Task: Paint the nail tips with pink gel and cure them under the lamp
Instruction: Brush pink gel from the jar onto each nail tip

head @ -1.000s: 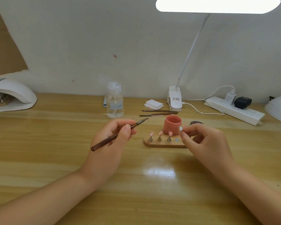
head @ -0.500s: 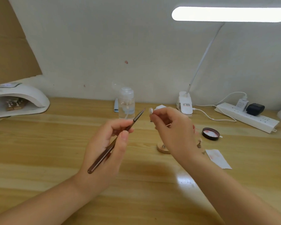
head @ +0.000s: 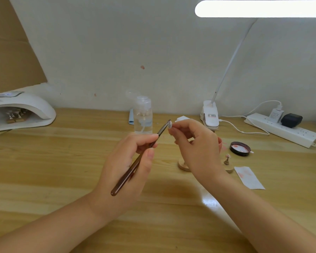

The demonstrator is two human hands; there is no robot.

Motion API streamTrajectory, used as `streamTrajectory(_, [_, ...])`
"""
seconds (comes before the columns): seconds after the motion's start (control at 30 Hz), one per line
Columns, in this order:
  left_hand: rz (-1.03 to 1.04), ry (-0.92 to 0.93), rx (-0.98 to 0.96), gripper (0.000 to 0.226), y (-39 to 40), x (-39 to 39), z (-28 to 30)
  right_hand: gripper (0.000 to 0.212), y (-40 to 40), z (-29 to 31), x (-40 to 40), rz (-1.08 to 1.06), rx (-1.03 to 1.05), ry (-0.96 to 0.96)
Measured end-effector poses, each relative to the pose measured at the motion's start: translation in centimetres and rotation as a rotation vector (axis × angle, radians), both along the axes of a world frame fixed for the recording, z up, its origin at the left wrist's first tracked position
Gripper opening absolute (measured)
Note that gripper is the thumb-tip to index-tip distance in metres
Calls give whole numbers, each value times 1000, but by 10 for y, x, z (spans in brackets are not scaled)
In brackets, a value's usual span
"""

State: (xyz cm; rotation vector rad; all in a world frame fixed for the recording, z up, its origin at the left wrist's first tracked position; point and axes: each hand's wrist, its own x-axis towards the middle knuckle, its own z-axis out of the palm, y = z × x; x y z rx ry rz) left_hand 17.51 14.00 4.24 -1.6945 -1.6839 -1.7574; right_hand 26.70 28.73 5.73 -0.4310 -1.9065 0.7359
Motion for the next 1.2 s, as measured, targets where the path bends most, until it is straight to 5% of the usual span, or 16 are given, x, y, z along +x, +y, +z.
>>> streamTrajectory(0.83, [-44,-75,-8,22,-3,1,8,5,3,-2,1,-44,-34,9])
streamTrajectory(1.2, [-40,-337,149,19,33,0,43,6,9,4,2,10,-172,79])
